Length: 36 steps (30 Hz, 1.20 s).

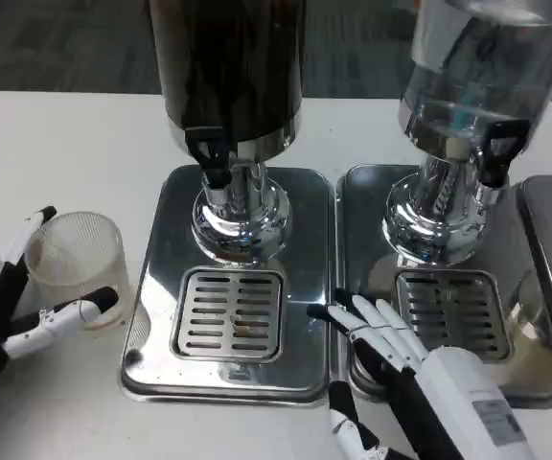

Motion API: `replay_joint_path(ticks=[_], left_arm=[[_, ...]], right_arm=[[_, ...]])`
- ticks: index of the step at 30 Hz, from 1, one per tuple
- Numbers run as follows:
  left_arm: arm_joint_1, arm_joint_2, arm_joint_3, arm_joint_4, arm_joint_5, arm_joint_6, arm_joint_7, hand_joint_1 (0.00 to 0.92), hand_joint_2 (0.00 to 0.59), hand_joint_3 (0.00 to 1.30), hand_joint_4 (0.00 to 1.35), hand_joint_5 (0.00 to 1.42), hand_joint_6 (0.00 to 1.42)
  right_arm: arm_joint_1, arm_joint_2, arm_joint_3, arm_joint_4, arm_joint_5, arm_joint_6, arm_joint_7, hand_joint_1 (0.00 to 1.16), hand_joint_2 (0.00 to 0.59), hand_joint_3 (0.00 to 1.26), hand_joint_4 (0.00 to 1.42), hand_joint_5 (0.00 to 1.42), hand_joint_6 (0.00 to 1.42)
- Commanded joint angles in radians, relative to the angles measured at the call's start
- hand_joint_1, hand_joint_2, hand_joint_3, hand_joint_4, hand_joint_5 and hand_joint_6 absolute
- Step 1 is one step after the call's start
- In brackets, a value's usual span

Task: Grasp the cup under the faucet to collect the drink, then remove the cup.

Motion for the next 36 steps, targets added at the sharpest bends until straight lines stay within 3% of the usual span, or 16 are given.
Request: replay_joint_path(ticks=[1,11,25,36], left_arm=[[-0.009,-0.007,-0.008,0.008,-0.005,-0.025,0.033,0.055,0.068,0.0,0.0,0.11,0.15],[-0.006,-0.005,0.0,0.024,-0.025,-0.043,0.025,0.048,0.066,0.0,0.0,0.11,0.15],[-0.033,-0.051,-0.002,0.066,-0.06,-0.071,0.006,0.066,0.081,0.0,0.0,0.13,0.2],[-0.041,-0.059,-0.002,0.078,-0.083,-0.093,-0.003,0.098,0.106,0.0,0.0,0.19,0.24]], right_arm=[[0.002,0.0,-0.003,0.007,0.012,0.005,0.004,0.48,0.585,0.17,0.07,0.04,0.31],[-0.001,-0.001,-0.006,0.01,0.025,0.01,0.013,0.48,0.585,0.17,0.07,0.05,0.29],[-0.005,-0.002,-0.007,0.016,0.022,0.018,0.013,0.48,0.577,0.17,0.08,0.05,0.29],[-0.007,-0.001,-0.009,0.019,0.037,0.021,0.026,0.47,0.573,0.17,0.08,0.05,0.29]])
